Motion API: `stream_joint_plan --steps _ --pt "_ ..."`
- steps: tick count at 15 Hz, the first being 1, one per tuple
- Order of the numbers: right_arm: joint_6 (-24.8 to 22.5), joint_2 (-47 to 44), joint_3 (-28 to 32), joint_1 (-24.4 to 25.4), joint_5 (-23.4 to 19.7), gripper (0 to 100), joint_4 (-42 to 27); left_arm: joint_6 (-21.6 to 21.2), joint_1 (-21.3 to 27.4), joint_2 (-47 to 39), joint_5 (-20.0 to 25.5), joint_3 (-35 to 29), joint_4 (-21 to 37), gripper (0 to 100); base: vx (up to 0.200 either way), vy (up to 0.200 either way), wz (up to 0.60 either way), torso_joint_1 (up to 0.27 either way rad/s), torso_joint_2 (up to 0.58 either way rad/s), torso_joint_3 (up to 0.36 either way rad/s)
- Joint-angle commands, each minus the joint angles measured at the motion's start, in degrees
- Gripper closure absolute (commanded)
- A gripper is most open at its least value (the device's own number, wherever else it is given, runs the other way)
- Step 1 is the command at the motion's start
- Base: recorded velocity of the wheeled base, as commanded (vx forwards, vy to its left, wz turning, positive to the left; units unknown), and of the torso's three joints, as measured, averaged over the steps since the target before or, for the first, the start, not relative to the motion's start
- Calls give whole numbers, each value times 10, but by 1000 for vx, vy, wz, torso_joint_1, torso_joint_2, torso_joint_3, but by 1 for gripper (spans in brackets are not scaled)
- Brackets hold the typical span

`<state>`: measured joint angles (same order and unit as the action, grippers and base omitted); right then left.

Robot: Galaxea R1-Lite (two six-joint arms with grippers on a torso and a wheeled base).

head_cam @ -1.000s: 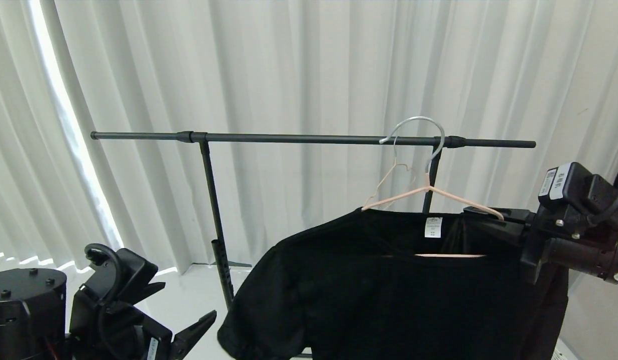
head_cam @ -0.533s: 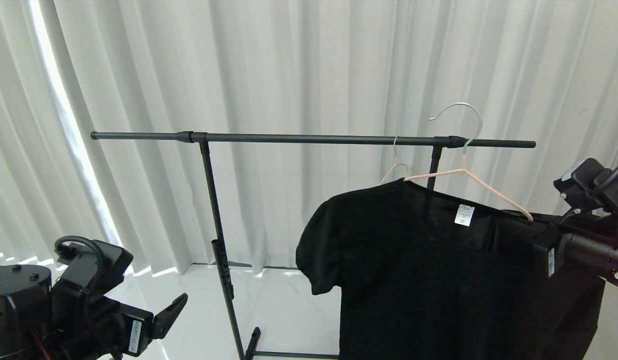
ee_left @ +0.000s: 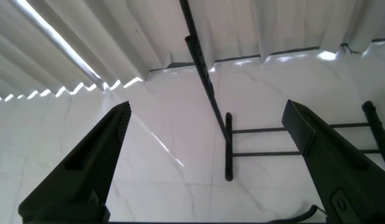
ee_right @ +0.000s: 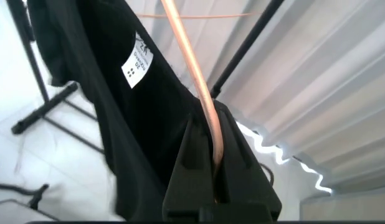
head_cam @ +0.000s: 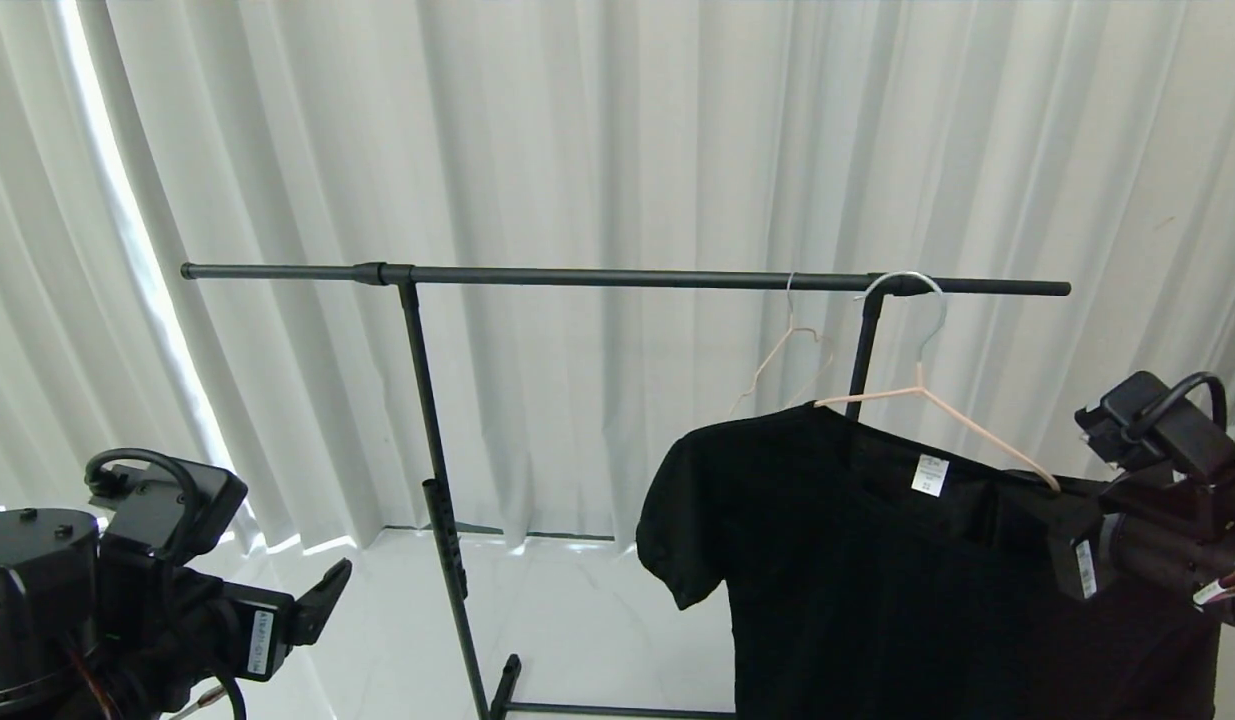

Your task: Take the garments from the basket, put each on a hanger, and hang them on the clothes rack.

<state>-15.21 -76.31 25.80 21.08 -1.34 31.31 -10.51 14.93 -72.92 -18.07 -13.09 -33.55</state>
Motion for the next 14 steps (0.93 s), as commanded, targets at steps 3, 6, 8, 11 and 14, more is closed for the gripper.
stream_joint_plan --steps 3,6,8,11,14 --pt "1 -21 -3 35 7 100 2 4 0 -3 -2 -1 0 0 0 67 0 1 2 -2" --pt "1 -28 0 36 8 100 2 5 1 -3 -2 -1 0 0 0 200 0 4 4 4" --pt "1 -32 5 36 9 100 2 5 1 -5 -2 -1 0 0 0 200 0 5 -2 2" --pt "4 -47 15 36 13 100 3 5 1 -6 -1 -1 0 0 0 200 0 7 1 2" --pt "14 -91 39 39 46 100 26 4 11 -6 0 -2 0 0 0 0 0 0 0 0"
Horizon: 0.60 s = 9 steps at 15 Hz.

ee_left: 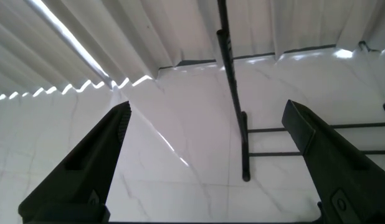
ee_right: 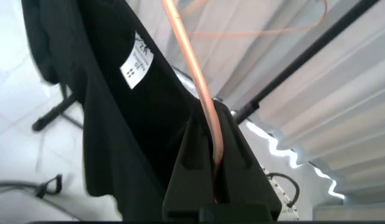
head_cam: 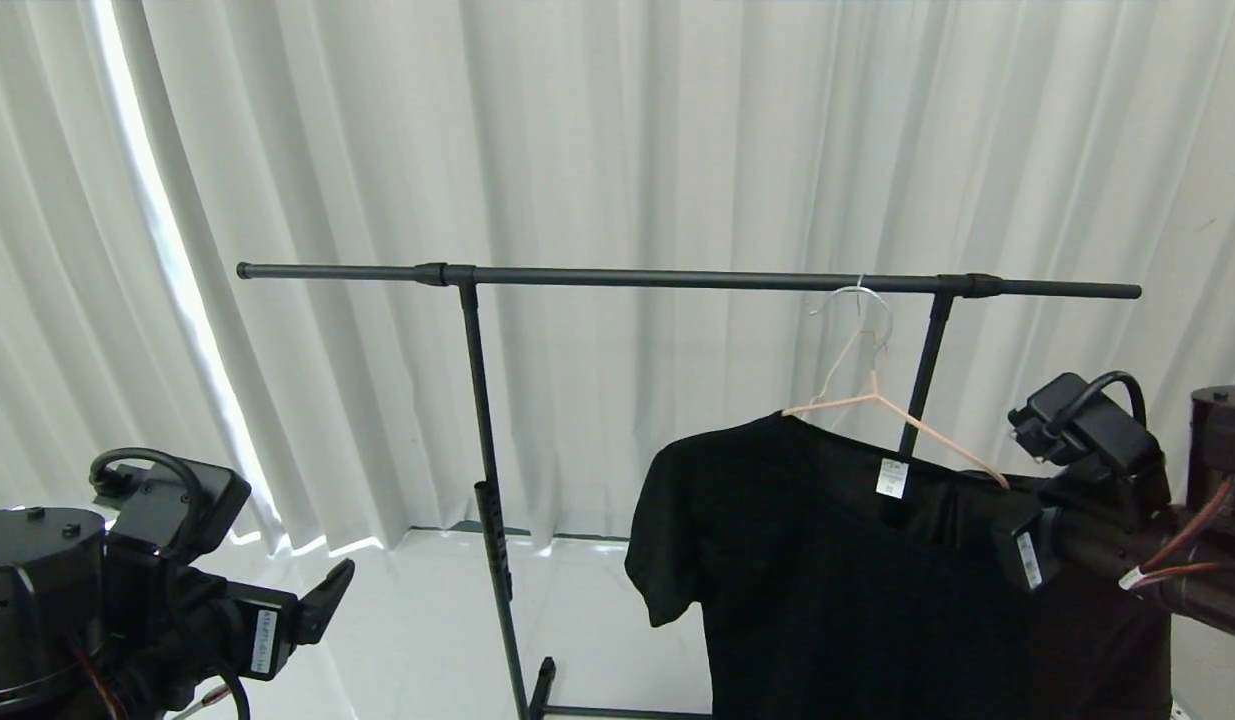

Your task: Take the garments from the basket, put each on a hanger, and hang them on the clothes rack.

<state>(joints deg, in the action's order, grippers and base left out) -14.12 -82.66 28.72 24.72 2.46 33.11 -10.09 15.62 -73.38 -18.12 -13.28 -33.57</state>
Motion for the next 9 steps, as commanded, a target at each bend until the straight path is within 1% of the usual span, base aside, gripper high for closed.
stream_joint_plan --steps 1,2,3,5,7,9 --pt "19 -46 20 12 18 100 27 0 9 0 0 0 0 0 0 0 0 0 0 0" --pt "36 -59 34 20 30 100 34 0 13 0 0 -1 0 0 0 0 0 0 0 0" --pt "47 -76 50 30 54 100 33 0 18 0 0 -3 0 0 0 0 0 0 0 0" --pt "62 -119 87 33 107 100 35 -2 18 -1 0 -11 0 0 0 0 0 0 0 0" --pt "94 -166 145 42 163 100 35 -5 19 -1 0 -19 0 0 0 0 0 0 0 0" --pt "120 -196 187 66 193 100 34 -5 21 -1 0 -22 0 0 0 0 0 0 0 0"
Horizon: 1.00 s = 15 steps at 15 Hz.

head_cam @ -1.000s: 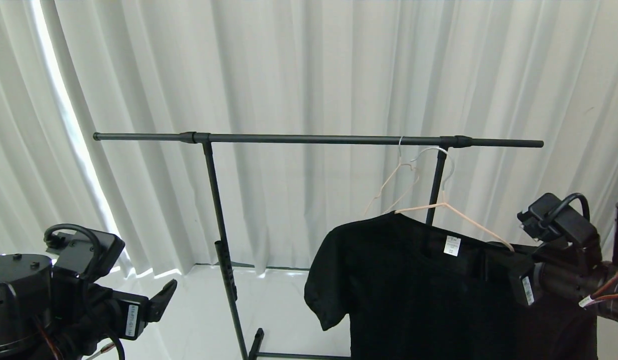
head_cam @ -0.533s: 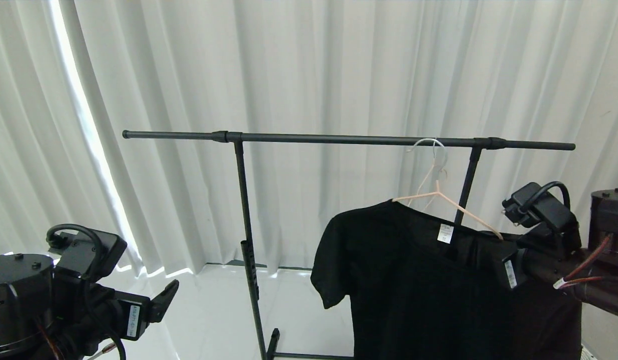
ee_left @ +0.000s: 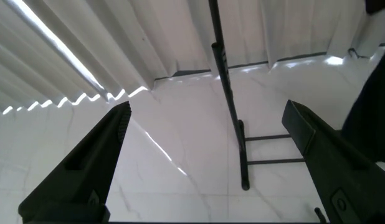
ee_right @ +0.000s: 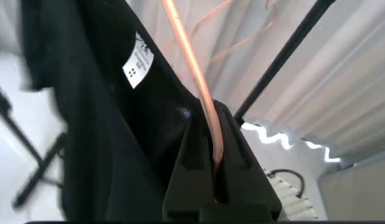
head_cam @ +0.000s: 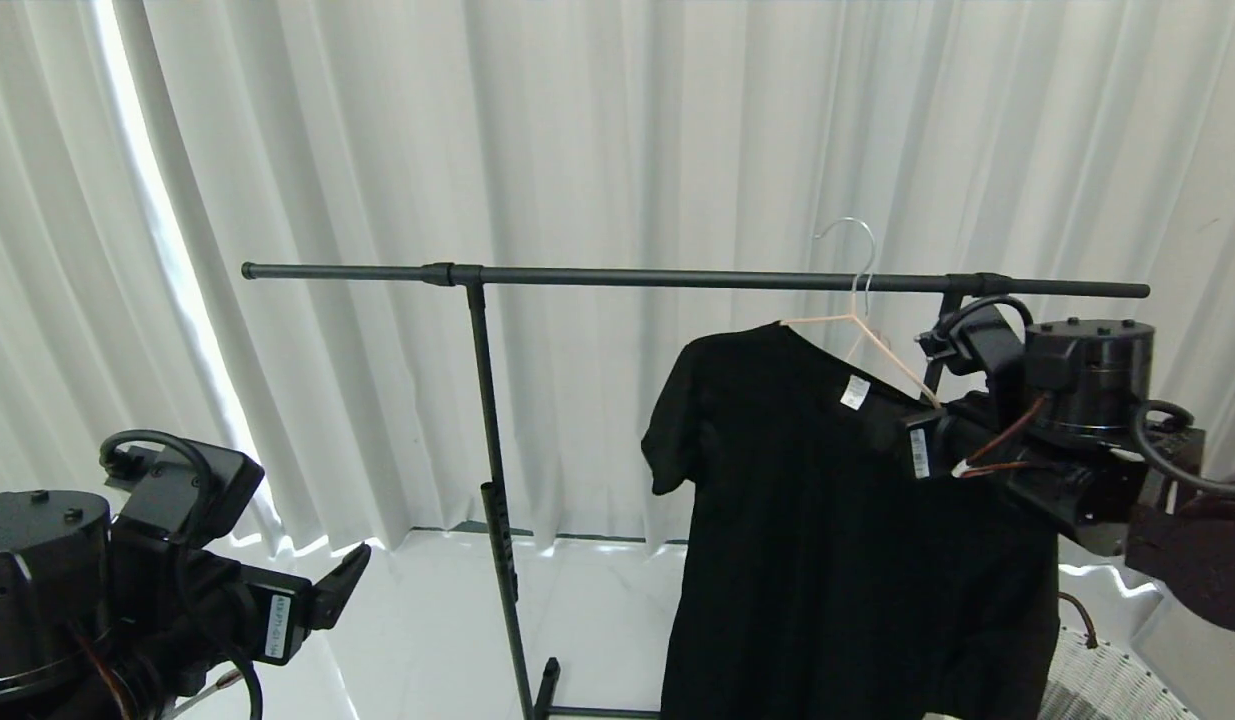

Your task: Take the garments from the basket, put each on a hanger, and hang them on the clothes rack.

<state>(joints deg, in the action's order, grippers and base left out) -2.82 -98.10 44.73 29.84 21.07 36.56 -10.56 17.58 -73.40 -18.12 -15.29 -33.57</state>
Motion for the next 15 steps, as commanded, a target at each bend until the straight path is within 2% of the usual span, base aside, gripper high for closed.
stream_joint_plan --steps 1,4,6,15 --pt "7 -49 33 26 17 100 -1 0 4 0 -1 -3 0 0 0 0 0 0 0 0" --pt "7 -62 33 45 35 100 -1 0 15 -1 0 -5 0 0 0 0 0 0 0 0" --pt "7 -66 38 46 49 100 -1 0 18 -1 0 -5 0 0 200 0 0 -2 -2 5" --pt "8 -62 37 46 64 100 0 1 24 -1 0 -5 0 0 200 0 0 2 1 5"
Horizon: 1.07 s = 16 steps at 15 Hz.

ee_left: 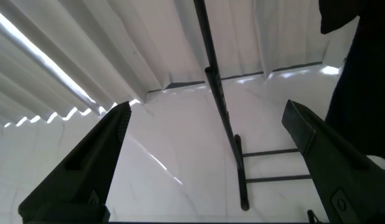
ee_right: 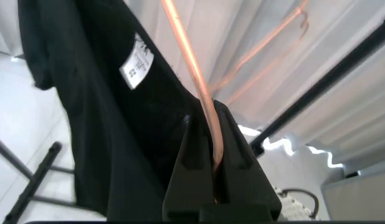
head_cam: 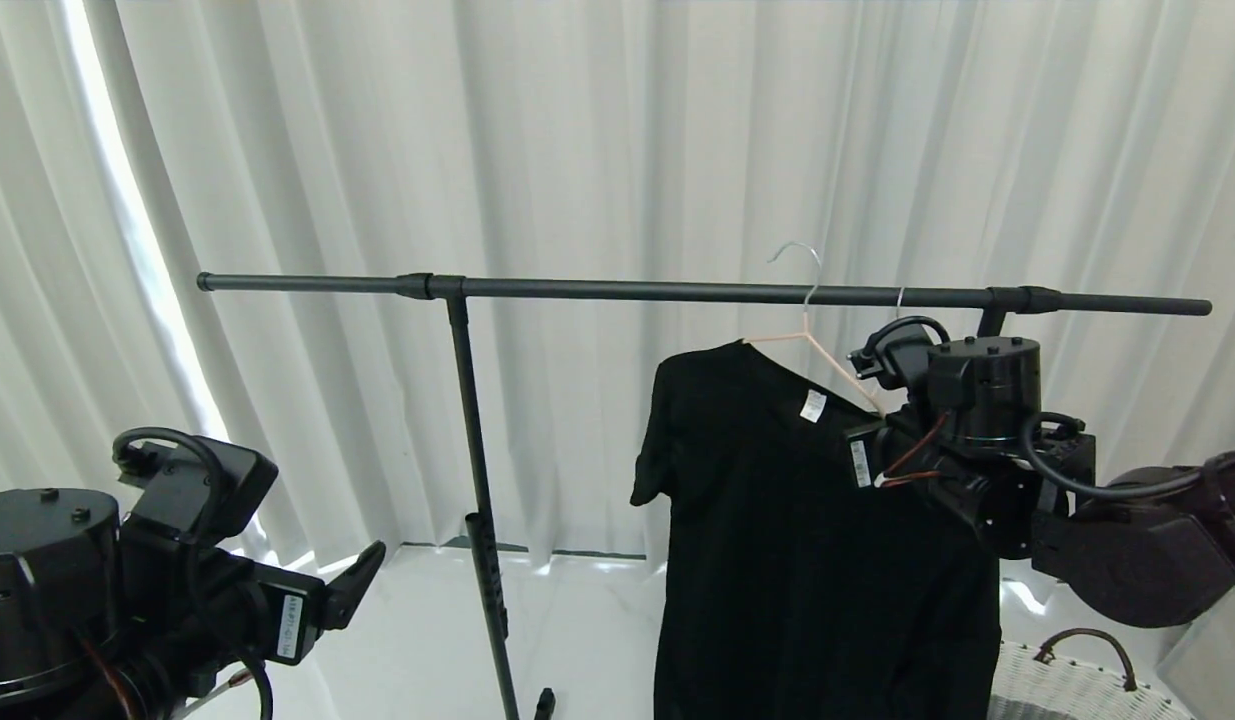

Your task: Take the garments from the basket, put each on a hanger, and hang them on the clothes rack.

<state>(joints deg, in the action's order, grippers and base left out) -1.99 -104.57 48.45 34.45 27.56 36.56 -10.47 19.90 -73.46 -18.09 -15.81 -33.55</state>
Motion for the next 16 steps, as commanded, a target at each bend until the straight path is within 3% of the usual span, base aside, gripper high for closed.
stream_joint_plan --steps 1,3,7,16 --pt "0 2 -1 0 6 100 0 0 1 -1 0 0 0 0 200 0 0 7 7 7" --pt "1 2 -2 0 6 100 0 1 5 -1 0 0 0 0 200 0 0 -2 2 -2" --pt "1 3 -2 0 7 100 0 3 30 0 0 0 0 0 0 0 0 0 0 0" --pt "-3 -19 2 -6 8 100 -1 4 32 4 0 0 0 0 0 0 0 0 0 0"
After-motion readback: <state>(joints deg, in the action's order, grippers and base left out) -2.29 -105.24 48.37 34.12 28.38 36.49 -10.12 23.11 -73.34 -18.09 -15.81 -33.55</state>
